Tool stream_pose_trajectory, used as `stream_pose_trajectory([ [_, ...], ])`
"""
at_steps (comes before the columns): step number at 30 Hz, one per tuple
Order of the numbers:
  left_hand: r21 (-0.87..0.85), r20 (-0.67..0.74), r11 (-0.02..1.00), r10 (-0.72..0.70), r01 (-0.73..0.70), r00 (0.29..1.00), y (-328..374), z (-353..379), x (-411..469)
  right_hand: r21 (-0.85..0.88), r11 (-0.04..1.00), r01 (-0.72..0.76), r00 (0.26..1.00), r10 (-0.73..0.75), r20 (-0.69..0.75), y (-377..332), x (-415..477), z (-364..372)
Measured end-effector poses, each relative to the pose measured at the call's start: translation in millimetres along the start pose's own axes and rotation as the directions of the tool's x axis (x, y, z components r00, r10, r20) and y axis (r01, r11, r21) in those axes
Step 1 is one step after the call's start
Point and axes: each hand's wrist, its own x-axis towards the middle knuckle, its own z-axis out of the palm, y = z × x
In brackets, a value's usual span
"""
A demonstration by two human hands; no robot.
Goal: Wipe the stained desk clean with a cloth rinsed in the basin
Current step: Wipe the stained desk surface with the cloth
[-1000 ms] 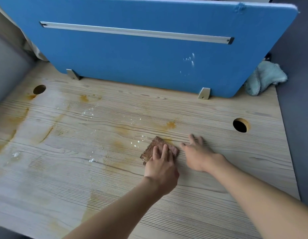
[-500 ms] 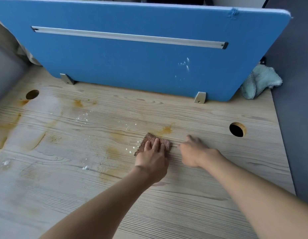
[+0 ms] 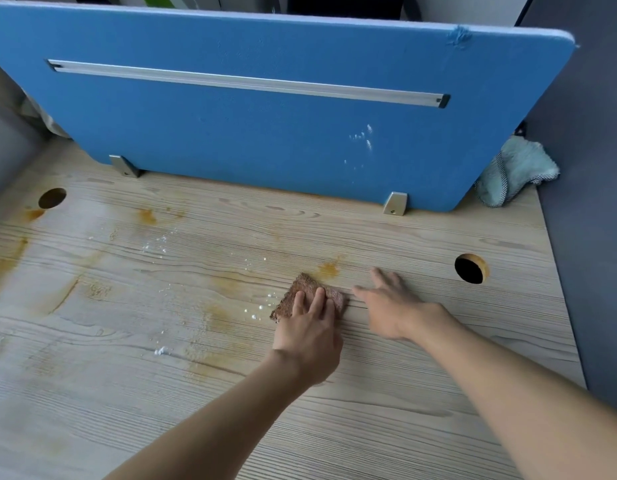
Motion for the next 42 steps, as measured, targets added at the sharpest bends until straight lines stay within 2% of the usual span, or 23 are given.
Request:
stream_pose_trajectory([
  [6, -0.026, -0.027, 0.999, -0.047, 0.046, 0.999, -3.7, -16.8, 23.0, -0.013, 1.000, -0.005, 1.000, 0.005, 0.003, 1.6, 2.9, 6.1],
  [11, 0.012, 0.000, 1.000, 0.011, -0.011, 1.000, 4.8, -9.4, 14.5, -0.008, 1.000, -0.006, 1.000, 0.006, -0.004, 1.7, 6.5, 8.5],
  [15, 0.010, -0.006, 1.000, -0.023, 0.023, 1.000, -2.0, -20.4, 28.3, -0.005, 1.000, 0.000, 1.000, 0.001, 0.013, 1.8, 3.0, 7.8],
  [21, 0.017, 0.002, 0.999, 0.027, -0.027, 1.000, 6.3, -16.9, 23.7, 0.024, 1.000, 0.011, 0.997, -0.009, -0.071, 18.8, 2.1, -20.3],
  [26, 0.011, 0.008, 0.999, -0.050, 0.050, 0.999, 2.8, -38.9, 40.1, 0.060, 0.998, -0.009, 1.000, 0.009, -0.013, 24.0, 10.8, -12.5],
  [30, 0.122, 0.038, 0.992, 0.032, -0.036, 0.999, 21.7, -28.1, 33.6, 0.092, 0.995, -0.034, 0.999, 0.034, -0.001, 20.8, 19.5, -13.7],
  [35, 0.112, -0.006, 0.994, -0.009, 0.010, 1.000, 7.9, -46.4, 55.5, 0.044, 0.999, -0.025, 1.000, 0.025, -0.002, 19.0, 19.8, -11.8],
  [40, 0.142, 0.039, 0.989, 0.027, -0.032, 0.999, 21.6, -34.2, 52.8, 0.055, 0.998, -0.022, 1.000, 0.022, 0.008, 19.8, 18.6, -16.8],
  [42, 0.116, 0.009, 0.993, 0.024, -0.025, 1.000, 15.0, -40.7, 57.5, 0.035, 0.999, -0.016, 1.000, 0.016, -0.004, 23.5, 18.6, -25.0],
])
